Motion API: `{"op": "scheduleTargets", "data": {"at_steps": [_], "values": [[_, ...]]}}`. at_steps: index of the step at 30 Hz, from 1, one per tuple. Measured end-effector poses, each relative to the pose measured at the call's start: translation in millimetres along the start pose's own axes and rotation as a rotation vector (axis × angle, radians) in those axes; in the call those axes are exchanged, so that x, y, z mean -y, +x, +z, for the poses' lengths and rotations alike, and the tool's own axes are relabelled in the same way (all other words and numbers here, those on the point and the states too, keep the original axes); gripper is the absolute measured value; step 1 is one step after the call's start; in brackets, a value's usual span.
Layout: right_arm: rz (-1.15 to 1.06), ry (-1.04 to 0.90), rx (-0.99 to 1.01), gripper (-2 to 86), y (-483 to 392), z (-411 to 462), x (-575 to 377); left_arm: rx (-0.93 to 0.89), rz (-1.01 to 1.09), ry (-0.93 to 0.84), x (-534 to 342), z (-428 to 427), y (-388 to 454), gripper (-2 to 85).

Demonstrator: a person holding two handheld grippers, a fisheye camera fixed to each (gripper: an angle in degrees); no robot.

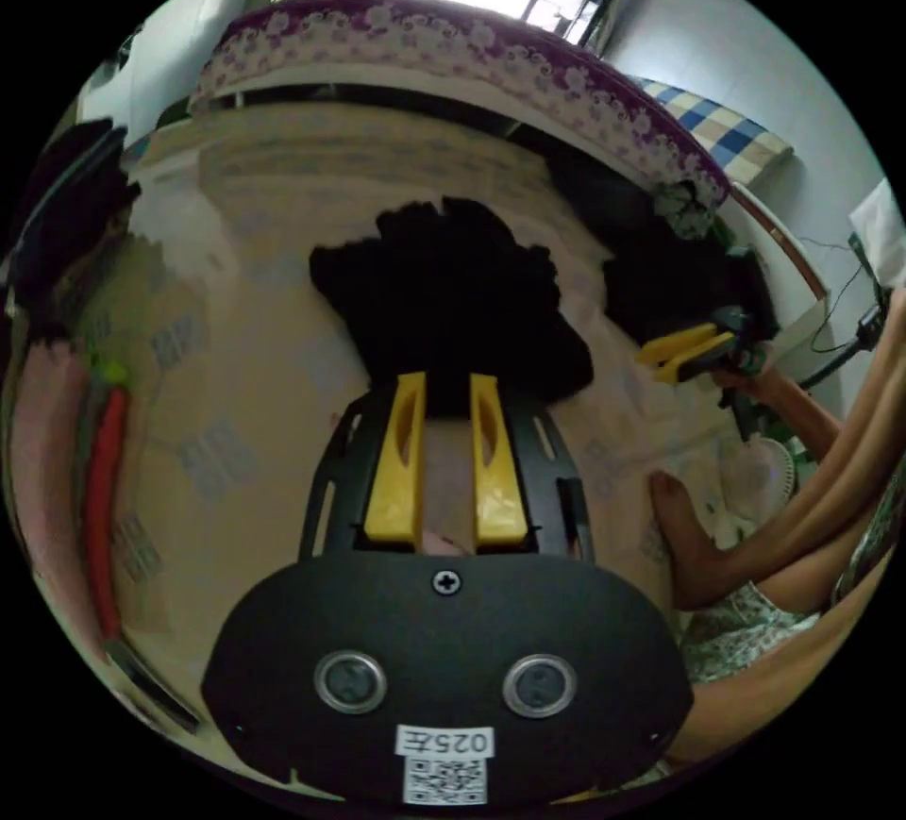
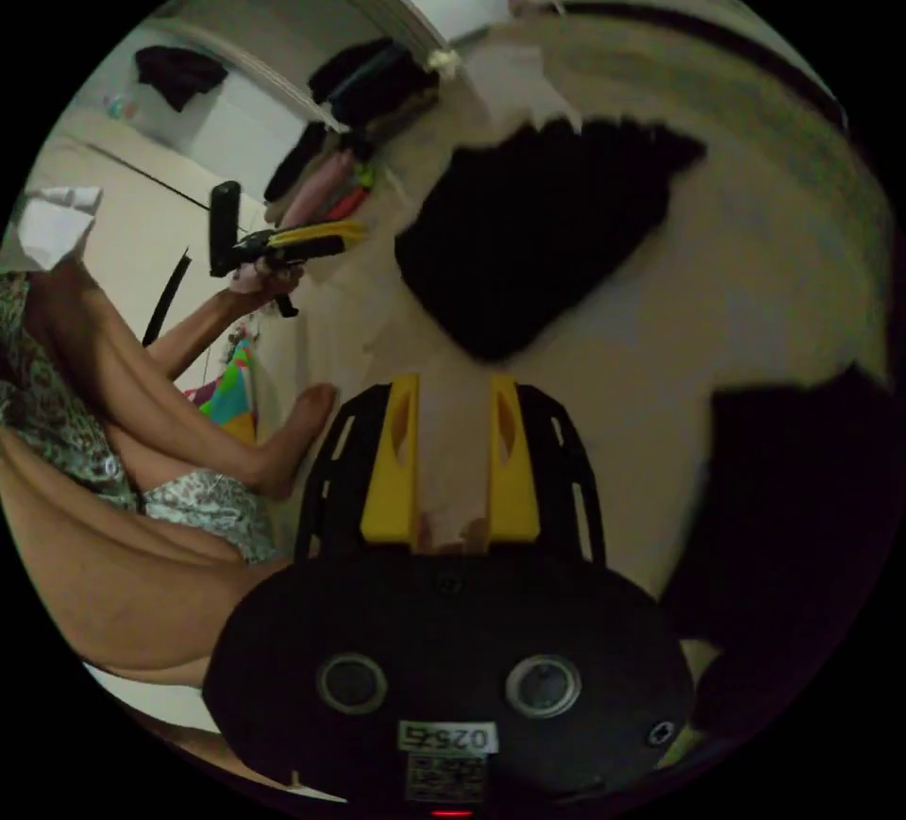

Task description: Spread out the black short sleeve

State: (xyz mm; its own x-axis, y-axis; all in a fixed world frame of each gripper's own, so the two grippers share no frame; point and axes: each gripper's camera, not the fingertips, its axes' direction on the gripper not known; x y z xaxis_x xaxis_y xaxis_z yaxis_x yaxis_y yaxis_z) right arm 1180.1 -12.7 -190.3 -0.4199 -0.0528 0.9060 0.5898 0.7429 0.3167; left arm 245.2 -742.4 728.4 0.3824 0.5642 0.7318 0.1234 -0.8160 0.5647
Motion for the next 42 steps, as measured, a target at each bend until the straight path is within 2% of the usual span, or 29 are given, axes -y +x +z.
{"op": "scheduleTargets", "data": {"at_steps": [2,4,6,9,10,11,13,14,15,17,18,20,22,24,27,29,31,33,36,38,40,41,42], "values": [[-0.130,0.140,-0.088,17.6,6.6,-14.4,42.5,0.090,0.034,-0.010,50.0,11.8,-10.2,10.6],[-0.230,0.169,-0.132,18.3,11.3,-11.3,80.6,0.144,0.032,-0.006,80.4,29.7,-25.8,11.7],[-0.313,0.145,-0.154,18.4,16.7,5.8,120.0,0.145,-0.020,-0.096,108.5,56.8,-50.9,11.7],[-0.365,-0.060,-0.166,17.3,30.5,60.5,178.0,0.092,-0.119,-0.239,140.6,96.2,-88.8,9.3],[-0.378,-0.156,-0.160,14.9,36.4,87.0,192.0,0.016,-0.113,-0.182,147.4,96.2,-93.8,6.1],[-0.364,-0.267,-0.186,10.7,43.1,113.6,200.8,-0.117,-0.167,-0.204,153.3,102.9,-100.0,3.0],[-0.384,-0.345,-0.215,3.2,50.6,138.7,201.8,-0.187,-0.253,-0.253,156.7,108.8,-105.6,0.0],[-0.375,-0.308,-0.228,2.5,55.8,133.8,198.9,-0.164,-0.261,-0.206,156.3,97.2,-105.8,-0.8],[-0.359,-0.264,-0.219,2.2,58.3,124.2,196.6,-0.142,-0.274,-0.176,155.4,87.7,-106.5,-1.0],[-0.262,-0.006,-0.110,1.4,68.0,55.3,172.8,-0.191,-0.318,-0.002,141.0,34.2,-103.4,-1.4],[-0.235,0.051,-0.080,1.3,71.5,36.3,162.8,-0.200,-0.310,0.041,134.9,18.0,-99.5,-1.5],[-0.090,0.184,-0.006,1.1,90.4,-22.4,113.7,-0.089,-0.303,0.129,100.4,-43.8,-78.5,-1.4],[-0.013,0.176,0.022,1.1,103.3,-40.1,71.9,0.024,-0.301,0.135,66.3,-77.7,-62.0,-1.3],[0.100,0.086,0.046,1.5,118.1,-35.6,34.0,0.092,-0.292,0.086,29.8,-93.0,-50.6,-1.0],[0.252,0.006,0.127,3.2,137.0,5.7,-20.4,-0.039,-0.355,0.016,-32.0,-80.6,-46.5,-0.2],[0.363,-0.055,0.130,5.6,147.7,54.5,-54.9,-0.030,-0.426,-0.098,-72.6,-53.4,-44.4,1.0],[0.443,-0.095,0.218,7.1,153.5,83.7,-76.8,-0.018,-0.448,-0.196,-94.1,-37.4,-40.6,2.5],[0.501,-0.093,0.260,8.5,153.4,92.5,-90.5,0.044,-0.462,-0.268,-105.2,-35.5,-34.9,4.9],[0.419,0.057,0.187,12.1,126.1,72.0,-83.3,0.134,-0.397,-0.218,-102.5,-57.2,-20.0,6.0],[0.231,0.131,0.059,18.3,86.3,61.2,-49.3,0.150,-0.237,-0.128,-83.0,-71.6,3.4,5.4],[0.050,0.104,0.013,19.2,53.4,70.8,-16.0,0.106,-0.043,-0.092,-66.3,-70.2,29.5,5.8],[-0.061,0.051,0.007,18.5,34.2,86.5,6.1,0.056,0.101,-0.122,-57.8,-59.8,48.5,6.3],[-0.105,0.017,0.004,18.2,26.0,97.0,16.4,0.034,0.156,-0.153,-54.7,-52.0,56.9,6.6]]}}
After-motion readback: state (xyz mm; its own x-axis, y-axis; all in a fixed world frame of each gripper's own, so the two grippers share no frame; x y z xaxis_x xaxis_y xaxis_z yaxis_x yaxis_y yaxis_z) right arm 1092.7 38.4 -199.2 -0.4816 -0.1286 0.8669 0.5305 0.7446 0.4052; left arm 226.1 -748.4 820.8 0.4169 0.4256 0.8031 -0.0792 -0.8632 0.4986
